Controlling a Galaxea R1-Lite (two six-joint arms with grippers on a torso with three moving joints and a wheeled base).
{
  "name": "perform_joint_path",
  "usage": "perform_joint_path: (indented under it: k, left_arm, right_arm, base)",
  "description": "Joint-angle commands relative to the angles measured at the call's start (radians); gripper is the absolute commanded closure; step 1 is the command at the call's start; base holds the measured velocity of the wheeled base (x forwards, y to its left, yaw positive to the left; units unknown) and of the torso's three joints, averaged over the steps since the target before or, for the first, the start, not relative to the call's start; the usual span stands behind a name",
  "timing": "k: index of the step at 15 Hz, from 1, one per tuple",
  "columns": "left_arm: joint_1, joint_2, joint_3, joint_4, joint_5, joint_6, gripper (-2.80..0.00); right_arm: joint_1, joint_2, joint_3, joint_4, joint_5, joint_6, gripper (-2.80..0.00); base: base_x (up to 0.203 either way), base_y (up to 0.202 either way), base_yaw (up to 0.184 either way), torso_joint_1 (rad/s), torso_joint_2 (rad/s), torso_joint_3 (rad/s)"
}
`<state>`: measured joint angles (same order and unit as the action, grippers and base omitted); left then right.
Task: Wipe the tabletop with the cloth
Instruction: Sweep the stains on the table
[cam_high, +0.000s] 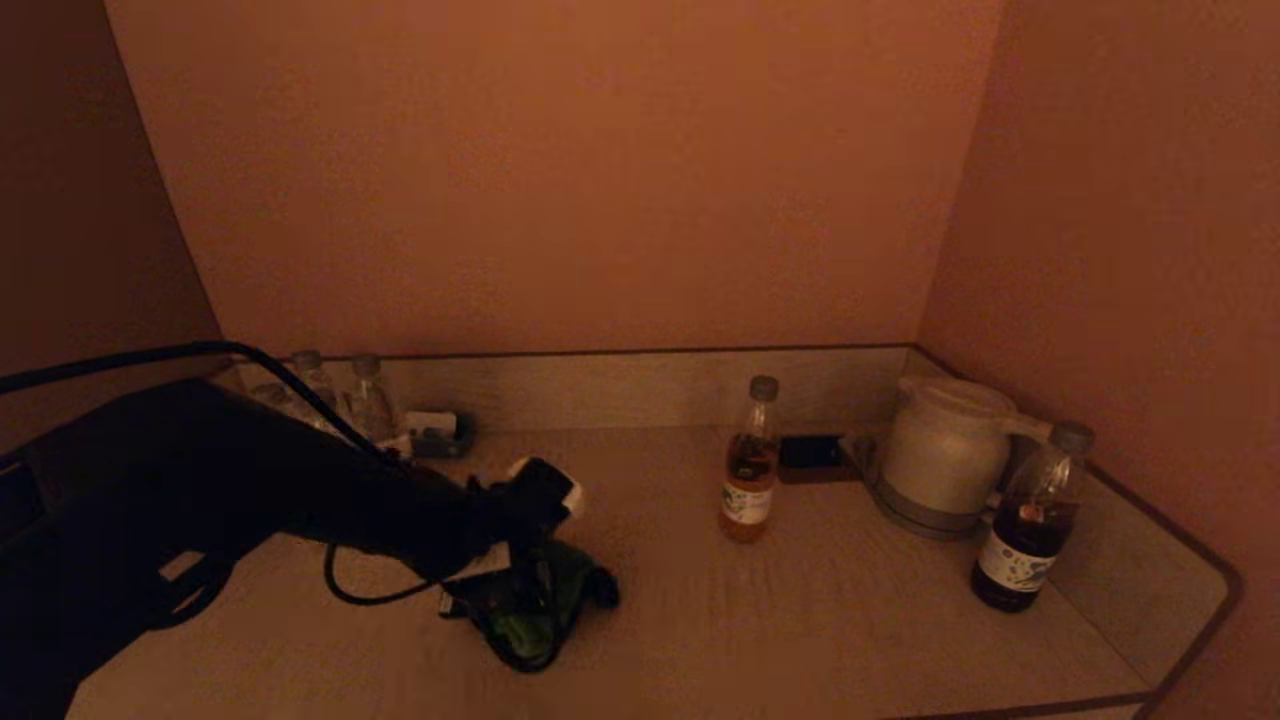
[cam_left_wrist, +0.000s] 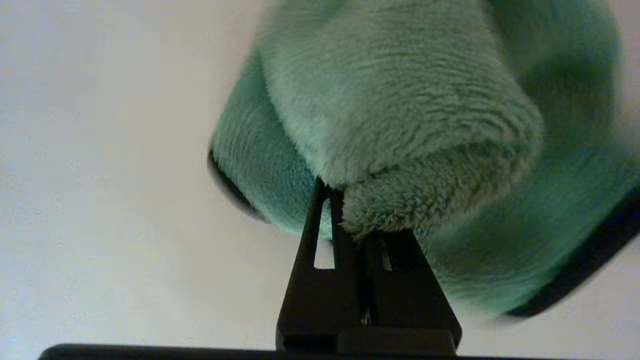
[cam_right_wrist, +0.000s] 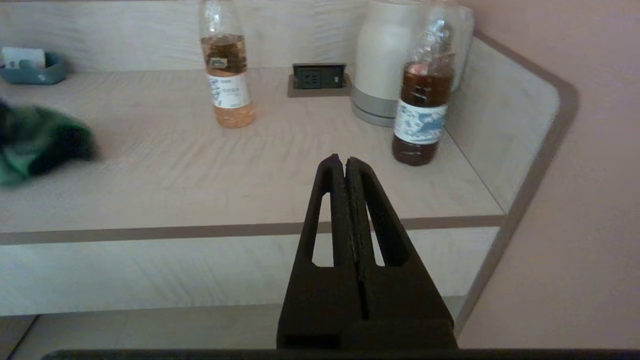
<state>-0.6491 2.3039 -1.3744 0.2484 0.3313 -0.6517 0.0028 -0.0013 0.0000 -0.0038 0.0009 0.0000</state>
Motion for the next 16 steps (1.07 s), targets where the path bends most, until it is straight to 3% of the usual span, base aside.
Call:
perform_joint_path:
  k: [1,4,7,9,13,16]
  left_arm:
    - [-0.071,-0.023,0.015,0.016,0.002,-0.002,0.00]
    - [-0.193,-0.040,-0.007,0.020,0.002,0.004,0.00]
    - [-0.204,-0.002,-0.085,0.020,0.003,0.008,0.00]
    - [-0.199,0.029,-0.131,0.016,0.004,0.018,0.00]
    - [-0.145,0.160,-0.335,0.014,0.007,0.055,0.00]
    - [-0.100,0.266,-0.544,0.040,0.012,0.077,0.00]
  right_arm:
    - [0.000,0.001,0.000,-0.001,0.001,0.000,0.00]
    - [0.000,0.001,0.000,-0.001,0.001,0.000,0.00]
    - [0.000,0.001,0.000,-0.001,0.001,0.000,0.00]
    - [0.000,0.001,0.000,-0.001,0.001,0.000,0.00]
    - [0.000,0.001,0.000,-0.001,0.001,0.000,0.00]
    - [0.000,0.001,0.000,-0.001,0.001,0.000,0.00]
  base:
    - [0.000,0.000,0.000,0.000,0.00,0.000]
    - [0.000,0.000,0.000,0.000,0.00,0.000]
    - [0.000,0.000,0.000,0.000,0.00,0.000]
    - [0.000,0.000,0.000,0.000,0.00,0.000]
    - [0.000,0.000,0.000,0.000,0.00,0.000]
    - [0.000,0.000,0.000,0.000,0.00,0.000]
